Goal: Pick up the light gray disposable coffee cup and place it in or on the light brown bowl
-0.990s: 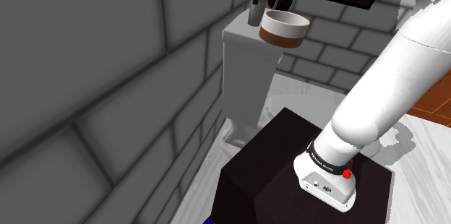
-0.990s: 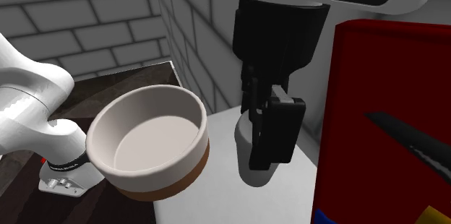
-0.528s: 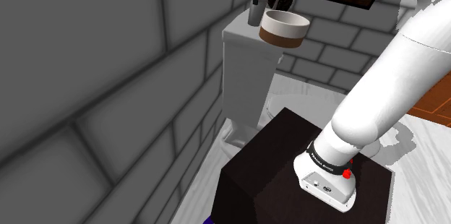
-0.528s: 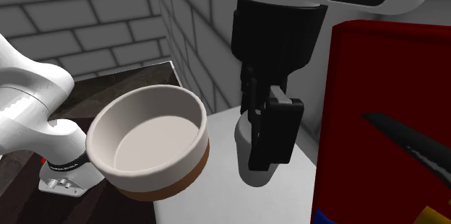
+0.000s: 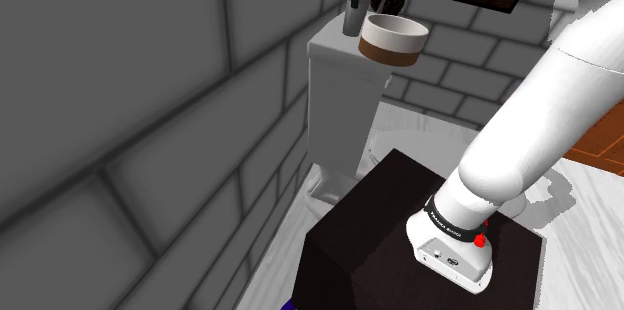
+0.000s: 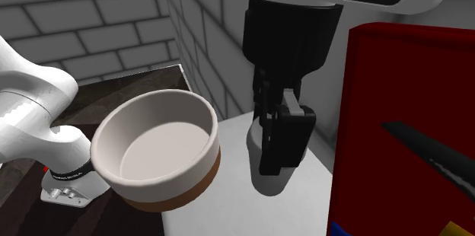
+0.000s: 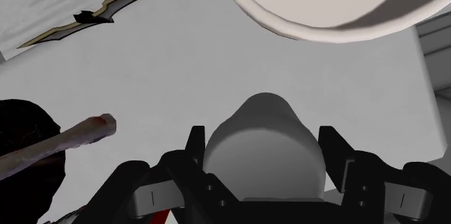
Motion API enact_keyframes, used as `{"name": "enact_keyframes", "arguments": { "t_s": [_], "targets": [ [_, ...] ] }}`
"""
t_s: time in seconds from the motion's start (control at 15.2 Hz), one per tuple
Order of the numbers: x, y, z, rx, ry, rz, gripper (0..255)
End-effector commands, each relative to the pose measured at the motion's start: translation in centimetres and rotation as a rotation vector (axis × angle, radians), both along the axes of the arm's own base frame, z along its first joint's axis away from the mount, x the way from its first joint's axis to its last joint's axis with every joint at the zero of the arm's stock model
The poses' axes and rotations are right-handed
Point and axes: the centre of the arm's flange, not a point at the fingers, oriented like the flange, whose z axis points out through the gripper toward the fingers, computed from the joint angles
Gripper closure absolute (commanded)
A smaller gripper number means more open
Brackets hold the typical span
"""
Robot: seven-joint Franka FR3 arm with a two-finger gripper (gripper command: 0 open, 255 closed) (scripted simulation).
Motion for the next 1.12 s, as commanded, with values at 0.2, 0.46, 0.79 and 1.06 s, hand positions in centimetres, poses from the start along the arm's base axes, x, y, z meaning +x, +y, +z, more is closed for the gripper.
{"name": "enact_keyframes", "arguments": {
  "t_s": [0.2,0.46,0.79,1.06],
  "targets": [
    [0.1,-0.2,0.6,0.002,0.009,-0.001,255],
    [0.2,-0.2,2.7,0.002,0.009,-0.001,255],
    [0.2,-0.2,5.4,0.002,0.009,-0.001,255],
    [0.2,-0.2,7.5,0.002,0.009,-0.001,255]
  ]
}}
